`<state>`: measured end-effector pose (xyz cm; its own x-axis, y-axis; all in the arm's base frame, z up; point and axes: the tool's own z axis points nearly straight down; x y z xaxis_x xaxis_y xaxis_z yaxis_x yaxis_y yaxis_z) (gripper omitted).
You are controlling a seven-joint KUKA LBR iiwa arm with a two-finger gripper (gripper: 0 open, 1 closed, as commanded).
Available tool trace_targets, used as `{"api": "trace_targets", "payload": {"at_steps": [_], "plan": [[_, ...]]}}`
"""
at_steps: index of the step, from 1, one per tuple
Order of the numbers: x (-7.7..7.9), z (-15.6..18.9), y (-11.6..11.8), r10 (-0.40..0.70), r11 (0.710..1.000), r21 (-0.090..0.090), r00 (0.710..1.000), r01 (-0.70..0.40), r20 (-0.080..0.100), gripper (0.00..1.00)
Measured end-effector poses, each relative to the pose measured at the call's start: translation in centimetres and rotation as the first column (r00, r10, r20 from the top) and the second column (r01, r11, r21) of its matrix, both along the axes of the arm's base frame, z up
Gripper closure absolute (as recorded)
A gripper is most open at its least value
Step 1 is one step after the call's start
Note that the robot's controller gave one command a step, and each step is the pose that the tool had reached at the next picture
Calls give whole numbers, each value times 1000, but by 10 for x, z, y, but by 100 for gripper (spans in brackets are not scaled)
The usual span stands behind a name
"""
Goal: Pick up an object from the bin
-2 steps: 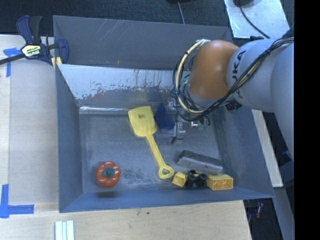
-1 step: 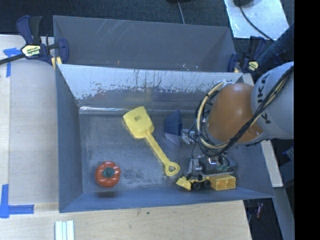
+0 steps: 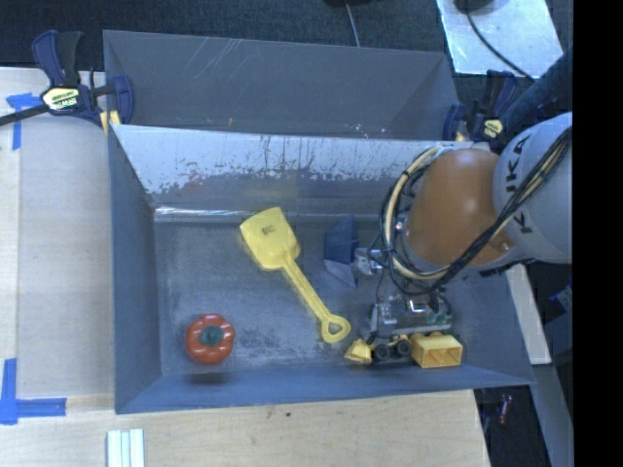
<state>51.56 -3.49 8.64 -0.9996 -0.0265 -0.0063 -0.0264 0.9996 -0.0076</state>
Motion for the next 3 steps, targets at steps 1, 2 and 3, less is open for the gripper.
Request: {"api": "trace_targets", "payload": {"at_steps": [1, 2, 3], "plan": [[1, -16, -90, 179, 984, -4, 984, -179, 13, 100], [1, -16, -90, 179, 984, -4, 984, -179, 13, 100], [7, 85, -79, 178, 984, -3, 984, -178, 11, 0]]}}
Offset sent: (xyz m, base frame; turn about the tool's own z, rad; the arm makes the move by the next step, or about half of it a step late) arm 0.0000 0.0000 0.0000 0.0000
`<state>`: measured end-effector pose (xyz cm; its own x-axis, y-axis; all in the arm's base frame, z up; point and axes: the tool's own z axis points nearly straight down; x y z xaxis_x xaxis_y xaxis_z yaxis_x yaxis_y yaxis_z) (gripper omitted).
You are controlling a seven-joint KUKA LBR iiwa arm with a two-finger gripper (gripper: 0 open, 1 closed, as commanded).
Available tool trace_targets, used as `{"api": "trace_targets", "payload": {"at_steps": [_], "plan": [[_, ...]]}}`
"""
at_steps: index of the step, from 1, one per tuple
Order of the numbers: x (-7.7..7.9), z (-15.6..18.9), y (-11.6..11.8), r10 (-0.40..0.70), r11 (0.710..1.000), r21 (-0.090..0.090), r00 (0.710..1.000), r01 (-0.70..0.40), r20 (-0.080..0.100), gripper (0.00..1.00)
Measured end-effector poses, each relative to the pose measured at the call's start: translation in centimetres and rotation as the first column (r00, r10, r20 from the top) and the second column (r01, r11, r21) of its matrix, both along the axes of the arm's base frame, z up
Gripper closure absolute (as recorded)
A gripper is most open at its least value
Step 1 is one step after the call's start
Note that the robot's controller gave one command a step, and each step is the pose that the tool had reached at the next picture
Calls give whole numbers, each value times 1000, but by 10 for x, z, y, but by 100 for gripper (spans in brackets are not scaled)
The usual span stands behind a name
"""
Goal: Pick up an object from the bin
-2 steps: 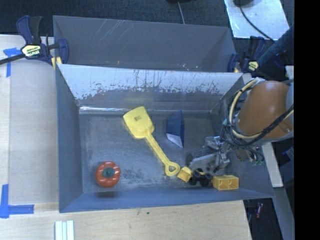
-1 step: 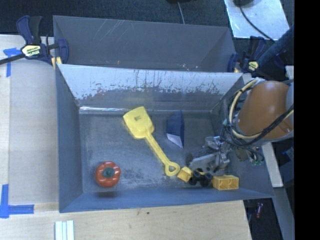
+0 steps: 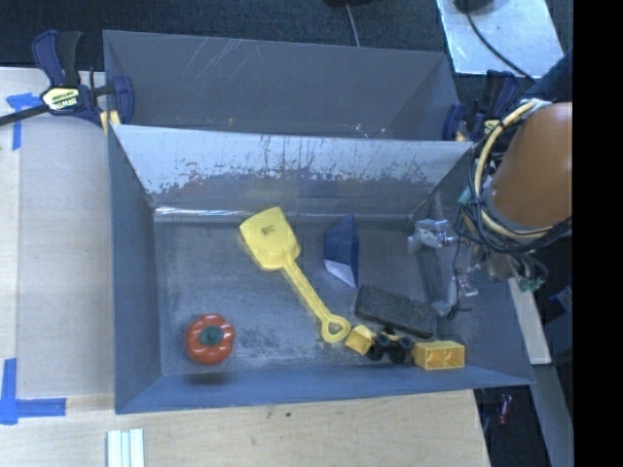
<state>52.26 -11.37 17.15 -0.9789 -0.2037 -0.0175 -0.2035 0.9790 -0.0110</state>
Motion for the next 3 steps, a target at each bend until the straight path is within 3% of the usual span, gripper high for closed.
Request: {"api": "trace_targets", "payload": {"at_steps": [1, 2, 3], "plan": [[3, 32, 3, -2, 1000, -1, 1000, 2, 6, 0], [1, 15, 6, 34, 999, -5, 999, -34, 15, 0], [-4, -1, -1, 112, 994, -2, 994, -112, 6, 0]]}}
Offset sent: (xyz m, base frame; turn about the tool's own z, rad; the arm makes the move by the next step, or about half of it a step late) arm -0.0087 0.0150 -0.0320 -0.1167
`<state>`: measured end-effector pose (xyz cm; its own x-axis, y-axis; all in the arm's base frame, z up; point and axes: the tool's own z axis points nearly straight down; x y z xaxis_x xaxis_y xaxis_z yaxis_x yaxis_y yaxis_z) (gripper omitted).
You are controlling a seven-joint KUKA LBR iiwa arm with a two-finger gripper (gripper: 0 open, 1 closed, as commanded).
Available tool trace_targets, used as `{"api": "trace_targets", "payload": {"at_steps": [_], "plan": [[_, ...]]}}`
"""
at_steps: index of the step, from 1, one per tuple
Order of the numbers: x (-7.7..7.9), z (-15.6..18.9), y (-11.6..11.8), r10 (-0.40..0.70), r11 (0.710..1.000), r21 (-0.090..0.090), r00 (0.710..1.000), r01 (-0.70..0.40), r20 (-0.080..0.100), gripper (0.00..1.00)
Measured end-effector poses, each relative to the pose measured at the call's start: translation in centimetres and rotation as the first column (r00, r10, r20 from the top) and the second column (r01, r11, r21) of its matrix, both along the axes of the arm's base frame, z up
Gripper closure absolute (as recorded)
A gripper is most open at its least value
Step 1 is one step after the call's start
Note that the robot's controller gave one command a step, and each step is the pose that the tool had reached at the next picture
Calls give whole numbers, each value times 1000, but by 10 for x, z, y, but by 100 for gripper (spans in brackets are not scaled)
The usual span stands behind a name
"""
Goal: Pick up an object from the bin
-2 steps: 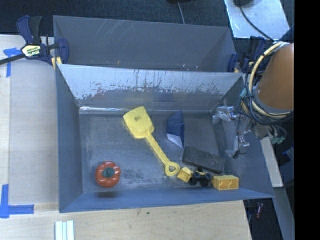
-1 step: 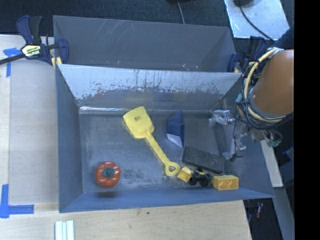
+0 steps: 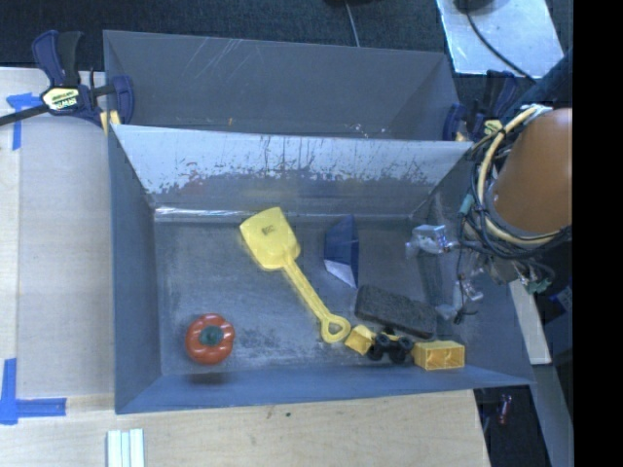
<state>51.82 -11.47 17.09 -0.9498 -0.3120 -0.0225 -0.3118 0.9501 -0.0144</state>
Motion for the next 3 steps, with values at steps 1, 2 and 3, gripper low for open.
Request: {"api": "trace_targets", "payload": {"at_steps": [1, 2, 3], "plan": [[19, 26, 2, -5, 1000, 0, 1000, 5, 5, 0], [51, -42, 92, 202, 979, -6, 979, -202, -1, 100], [51, -42, 92, 201, 980, -6, 980, -201, -1, 100]]}}
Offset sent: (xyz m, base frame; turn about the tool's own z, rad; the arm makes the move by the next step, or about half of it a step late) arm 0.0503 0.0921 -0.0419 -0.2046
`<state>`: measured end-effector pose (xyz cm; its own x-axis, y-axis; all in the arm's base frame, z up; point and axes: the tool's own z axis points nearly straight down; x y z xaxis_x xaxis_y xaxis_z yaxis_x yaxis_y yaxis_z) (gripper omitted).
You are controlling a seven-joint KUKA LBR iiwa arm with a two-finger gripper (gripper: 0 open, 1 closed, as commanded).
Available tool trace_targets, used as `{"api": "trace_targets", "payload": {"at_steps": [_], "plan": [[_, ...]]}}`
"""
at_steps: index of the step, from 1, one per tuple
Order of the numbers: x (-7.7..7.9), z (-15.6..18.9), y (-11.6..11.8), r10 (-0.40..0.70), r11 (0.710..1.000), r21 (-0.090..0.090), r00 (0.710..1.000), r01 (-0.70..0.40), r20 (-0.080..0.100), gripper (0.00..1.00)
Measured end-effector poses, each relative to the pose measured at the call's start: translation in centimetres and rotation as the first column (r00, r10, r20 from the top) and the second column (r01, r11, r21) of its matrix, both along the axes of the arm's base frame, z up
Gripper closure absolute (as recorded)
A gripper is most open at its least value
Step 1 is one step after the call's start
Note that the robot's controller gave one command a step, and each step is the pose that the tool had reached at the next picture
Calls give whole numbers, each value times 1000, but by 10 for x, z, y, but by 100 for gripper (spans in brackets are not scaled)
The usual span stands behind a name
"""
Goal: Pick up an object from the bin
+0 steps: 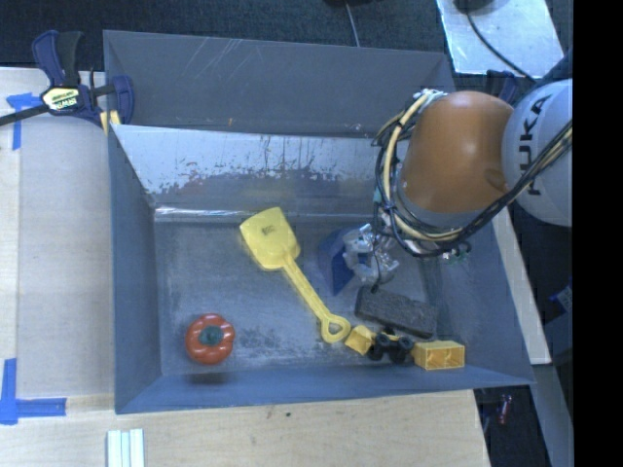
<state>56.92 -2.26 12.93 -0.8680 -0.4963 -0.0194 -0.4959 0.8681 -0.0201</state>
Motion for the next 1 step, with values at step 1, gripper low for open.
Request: {"api": "trace_targets", "payload": {"at_steps": [1], "plan": [[14, -58, 3, -458, 889, 15, 889, 458, 2, 100]]}}
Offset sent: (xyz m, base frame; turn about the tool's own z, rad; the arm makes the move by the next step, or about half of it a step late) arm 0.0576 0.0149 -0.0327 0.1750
